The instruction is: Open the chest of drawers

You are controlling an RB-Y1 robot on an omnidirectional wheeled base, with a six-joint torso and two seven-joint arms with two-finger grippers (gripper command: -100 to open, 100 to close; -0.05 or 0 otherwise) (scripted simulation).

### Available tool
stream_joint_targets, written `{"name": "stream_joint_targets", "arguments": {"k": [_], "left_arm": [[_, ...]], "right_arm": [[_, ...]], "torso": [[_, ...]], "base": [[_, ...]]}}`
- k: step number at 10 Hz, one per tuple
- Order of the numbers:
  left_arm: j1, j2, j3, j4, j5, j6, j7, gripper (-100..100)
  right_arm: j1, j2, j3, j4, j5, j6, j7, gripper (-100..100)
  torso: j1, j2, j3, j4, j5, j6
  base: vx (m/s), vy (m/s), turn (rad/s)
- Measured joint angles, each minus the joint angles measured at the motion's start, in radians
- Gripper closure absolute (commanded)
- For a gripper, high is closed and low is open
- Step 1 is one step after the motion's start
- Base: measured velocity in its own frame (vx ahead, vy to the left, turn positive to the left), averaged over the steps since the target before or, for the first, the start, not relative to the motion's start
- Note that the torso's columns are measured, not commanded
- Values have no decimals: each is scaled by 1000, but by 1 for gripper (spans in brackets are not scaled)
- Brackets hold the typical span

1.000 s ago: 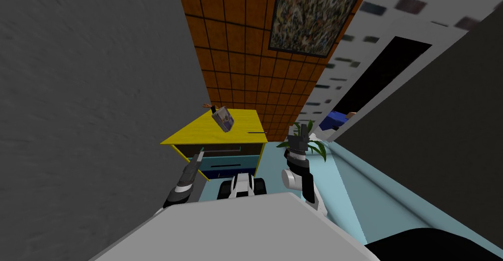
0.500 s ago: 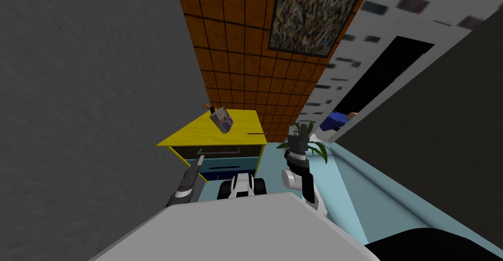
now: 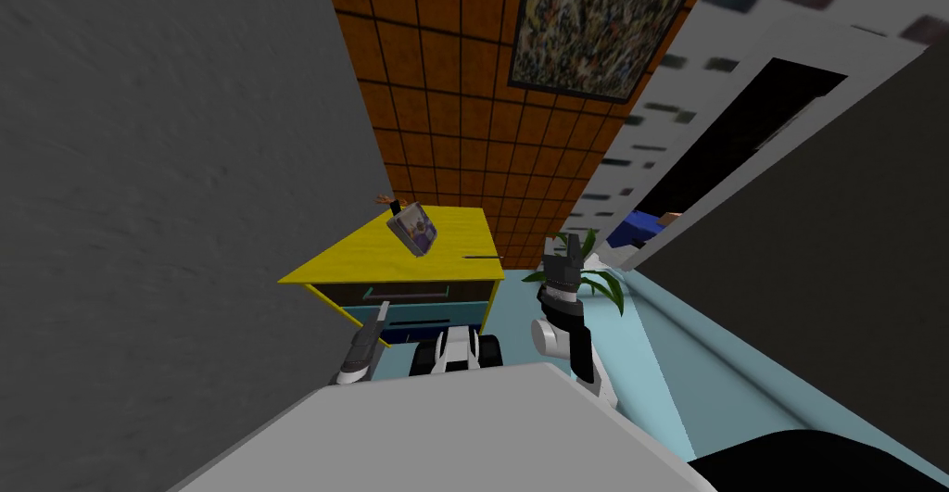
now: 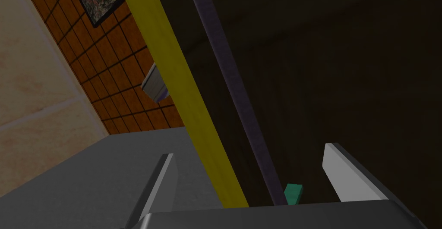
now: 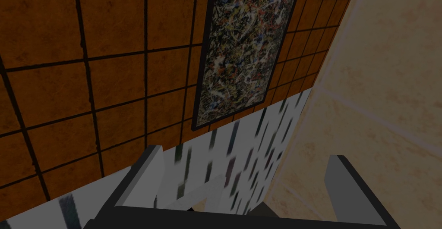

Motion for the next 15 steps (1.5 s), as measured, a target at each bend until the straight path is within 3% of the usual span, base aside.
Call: {"name": "stream_joint_targets", "arguments": {"k": [5,9,12,15], "left_arm": [[-11,-76,1,104,-7,-76,-12,-100],[-18,-163,2,150,-9,-113,-15,-100],[-17,-174,2,151,-9,-115,-16,-100],[-39,-172,0,105,-6,-51,-11,-100]], "right_arm": [[0,0,0,0,0,0,0,0],[0,0,0,0,0,0,0,0],[0,0,0,0,0,0,0,0],[0,0,0,0,0,0,0,0]], "torso": [[0,-2,-1,0,0,0],[0,-1,-1,0,0,0],[0,-1,-1,0,0,0],[-1,0,0,0,0,0]], "base": [[0,0,0],[-3,-6,16],[-7,1,0],[-37,-10,9]]}}
